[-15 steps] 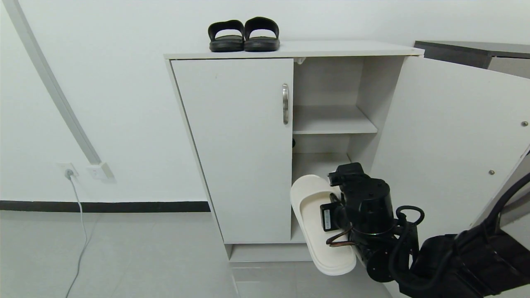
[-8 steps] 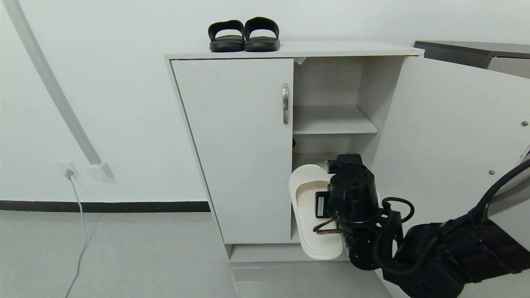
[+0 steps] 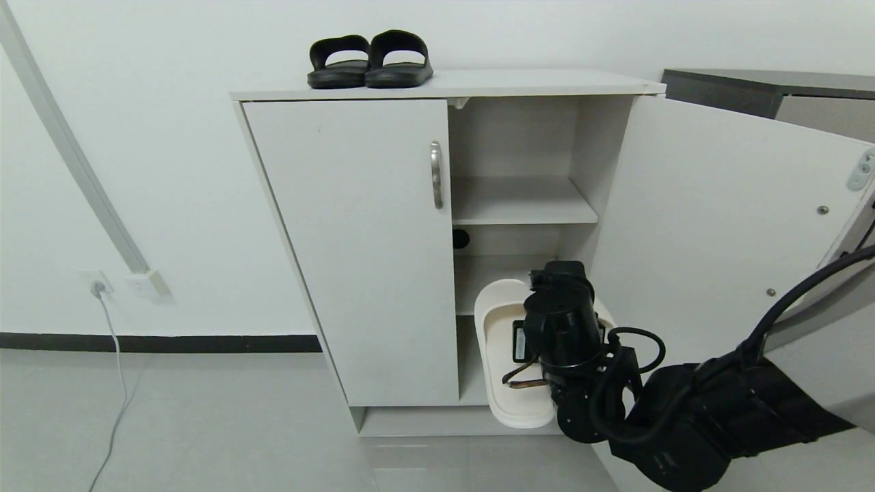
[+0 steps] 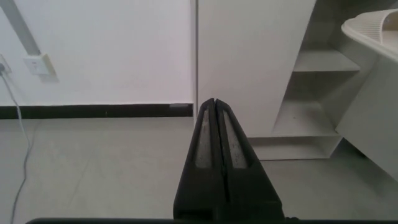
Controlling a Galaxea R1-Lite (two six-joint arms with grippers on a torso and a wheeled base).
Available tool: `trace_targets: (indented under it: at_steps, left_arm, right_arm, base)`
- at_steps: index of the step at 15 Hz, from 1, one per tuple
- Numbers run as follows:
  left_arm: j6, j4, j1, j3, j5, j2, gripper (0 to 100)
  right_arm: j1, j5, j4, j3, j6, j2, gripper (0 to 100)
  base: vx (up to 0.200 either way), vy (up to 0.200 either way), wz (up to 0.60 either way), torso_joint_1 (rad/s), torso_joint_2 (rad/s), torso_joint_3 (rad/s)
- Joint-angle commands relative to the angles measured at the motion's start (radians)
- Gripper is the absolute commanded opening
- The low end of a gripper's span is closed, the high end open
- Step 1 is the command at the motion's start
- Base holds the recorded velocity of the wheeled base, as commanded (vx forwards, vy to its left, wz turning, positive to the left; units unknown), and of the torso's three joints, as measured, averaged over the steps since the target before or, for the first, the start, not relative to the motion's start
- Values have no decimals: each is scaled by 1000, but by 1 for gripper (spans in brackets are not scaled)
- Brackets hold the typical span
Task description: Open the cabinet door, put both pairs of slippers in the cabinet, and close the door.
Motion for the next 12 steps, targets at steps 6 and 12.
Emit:
trace_targets:
  at_steps: [6, 12]
  left_arm:
    - [-6, -2, 0, 0, 3, 2, 0]
    - [-6, -2, 0, 0, 3, 2, 0]
  right_arm:
    - [7, 67, -150, 2, -28, 143, 0]
    - [1, 65, -209, 53, -77, 140, 0]
  base:
    - [0, 0, 0, 0, 0, 0]
    - [0, 0, 0, 0, 0, 0]
